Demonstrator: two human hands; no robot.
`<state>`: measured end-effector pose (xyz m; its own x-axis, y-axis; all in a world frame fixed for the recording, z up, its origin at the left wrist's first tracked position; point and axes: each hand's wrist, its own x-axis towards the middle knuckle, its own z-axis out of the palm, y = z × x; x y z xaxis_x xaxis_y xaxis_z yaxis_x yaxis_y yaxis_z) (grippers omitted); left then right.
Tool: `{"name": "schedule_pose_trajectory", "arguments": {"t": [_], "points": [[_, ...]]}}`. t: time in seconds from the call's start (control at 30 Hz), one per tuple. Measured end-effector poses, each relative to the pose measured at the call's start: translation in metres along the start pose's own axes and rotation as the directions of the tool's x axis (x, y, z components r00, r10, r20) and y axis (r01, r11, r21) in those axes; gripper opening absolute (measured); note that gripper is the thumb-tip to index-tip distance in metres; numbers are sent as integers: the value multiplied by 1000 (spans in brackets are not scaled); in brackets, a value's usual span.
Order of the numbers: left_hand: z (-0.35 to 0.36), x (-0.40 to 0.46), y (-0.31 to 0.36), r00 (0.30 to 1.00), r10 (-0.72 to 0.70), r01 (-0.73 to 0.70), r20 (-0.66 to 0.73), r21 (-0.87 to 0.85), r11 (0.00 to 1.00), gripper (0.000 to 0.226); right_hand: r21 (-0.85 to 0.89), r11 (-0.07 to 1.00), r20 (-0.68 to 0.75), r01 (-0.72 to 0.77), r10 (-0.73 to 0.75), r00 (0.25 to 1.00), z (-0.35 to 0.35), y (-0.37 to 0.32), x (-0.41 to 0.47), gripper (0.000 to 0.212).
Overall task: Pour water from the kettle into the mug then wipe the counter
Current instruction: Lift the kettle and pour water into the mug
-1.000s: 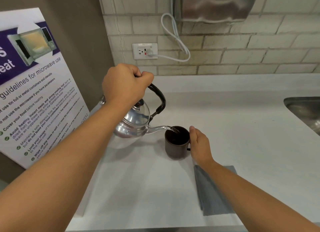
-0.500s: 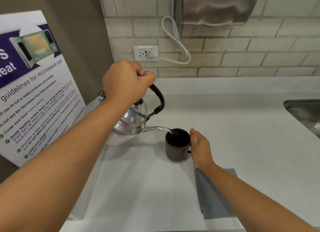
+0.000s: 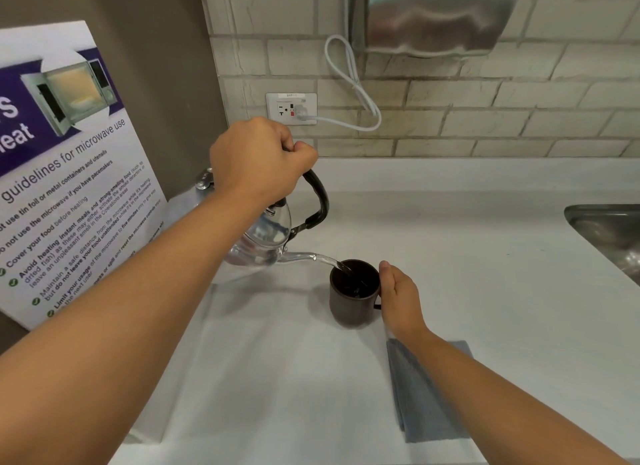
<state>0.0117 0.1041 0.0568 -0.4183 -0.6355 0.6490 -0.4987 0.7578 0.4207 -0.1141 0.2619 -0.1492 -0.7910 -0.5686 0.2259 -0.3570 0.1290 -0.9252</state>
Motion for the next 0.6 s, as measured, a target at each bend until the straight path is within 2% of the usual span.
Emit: {"name": "schedule_pose_trajectory", "arguments": {"t": [0.2,0.6], "points": [[2,-2,0,1000,12,-12,8,-26,1000,26,8,1000,2,-14,14,1000,0,0,0,47],[19,-14,-23,986,-166,162,7,-268,950,29,-11,1000,14,-29,29,999,-1,1,2,47]]}}
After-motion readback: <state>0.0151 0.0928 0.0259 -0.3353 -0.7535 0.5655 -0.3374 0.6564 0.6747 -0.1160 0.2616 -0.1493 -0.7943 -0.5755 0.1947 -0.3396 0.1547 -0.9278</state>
